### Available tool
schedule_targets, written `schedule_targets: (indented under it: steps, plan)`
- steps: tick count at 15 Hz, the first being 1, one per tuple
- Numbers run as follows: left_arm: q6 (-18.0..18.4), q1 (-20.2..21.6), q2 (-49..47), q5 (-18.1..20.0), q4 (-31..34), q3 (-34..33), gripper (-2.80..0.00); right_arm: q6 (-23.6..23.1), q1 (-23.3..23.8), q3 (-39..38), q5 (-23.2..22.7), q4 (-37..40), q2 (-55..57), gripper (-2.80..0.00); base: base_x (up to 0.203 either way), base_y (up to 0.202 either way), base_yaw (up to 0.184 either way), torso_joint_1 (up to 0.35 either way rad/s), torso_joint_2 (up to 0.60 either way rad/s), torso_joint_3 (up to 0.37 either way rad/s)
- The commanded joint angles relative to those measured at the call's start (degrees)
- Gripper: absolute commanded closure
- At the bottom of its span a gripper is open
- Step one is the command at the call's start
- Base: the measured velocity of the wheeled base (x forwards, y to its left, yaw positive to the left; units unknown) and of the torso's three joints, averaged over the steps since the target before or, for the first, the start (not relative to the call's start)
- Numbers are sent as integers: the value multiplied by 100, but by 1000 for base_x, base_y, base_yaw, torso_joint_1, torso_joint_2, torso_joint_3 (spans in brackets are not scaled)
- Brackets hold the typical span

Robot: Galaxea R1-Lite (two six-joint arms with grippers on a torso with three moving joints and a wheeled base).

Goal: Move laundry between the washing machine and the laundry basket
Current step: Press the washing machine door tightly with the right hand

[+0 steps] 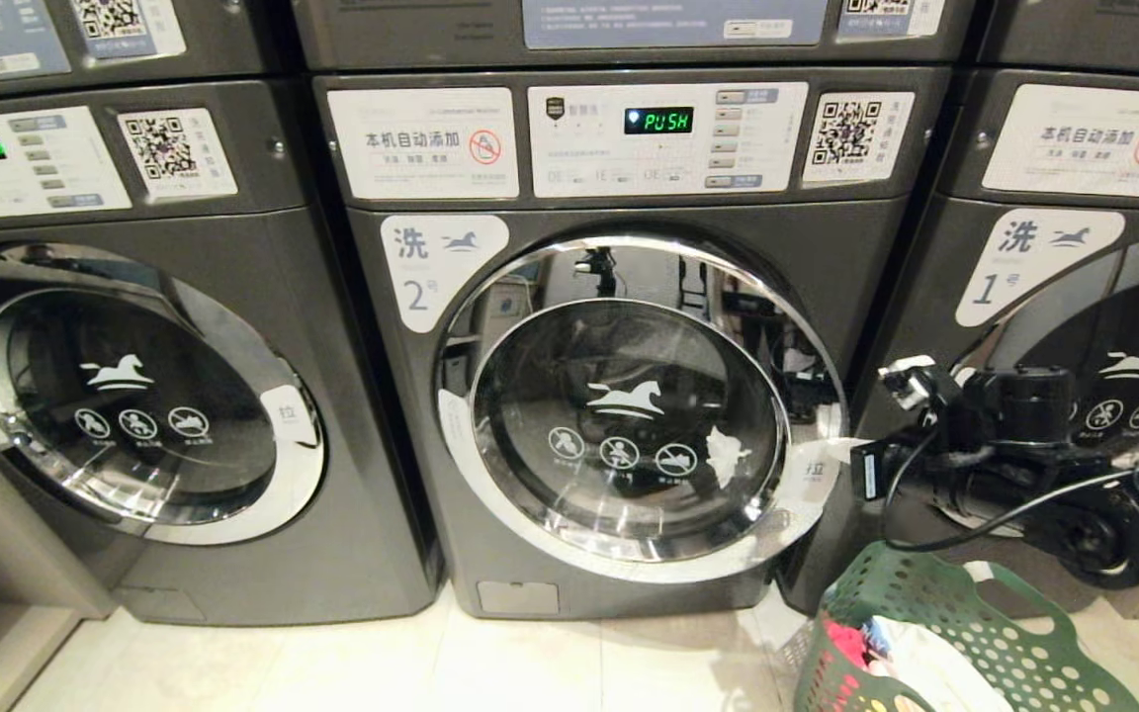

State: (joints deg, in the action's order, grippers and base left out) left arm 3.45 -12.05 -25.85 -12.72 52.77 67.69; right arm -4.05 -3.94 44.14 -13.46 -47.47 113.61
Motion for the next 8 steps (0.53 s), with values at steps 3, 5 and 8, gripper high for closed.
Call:
schedule_targets:
  steps: [3, 5, 8]
  plan:
    - [291, 540, 116, 521, 26, -252, 0, -29, -27, 505, -6, -272, 885, 0, 0, 0, 0, 0, 0, 0]
    - [513, 834, 242, 853, 5, -464, 0, -23, -21, 911, 48, -279, 1105, 0, 0, 0, 0, 0, 0, 0]
    - [801, 1341, 525, 1315, -12, -691, 0, 0, -15, 1634, 362, -280, 1427, 0, 0, 0, 0, 0, 0, 0]
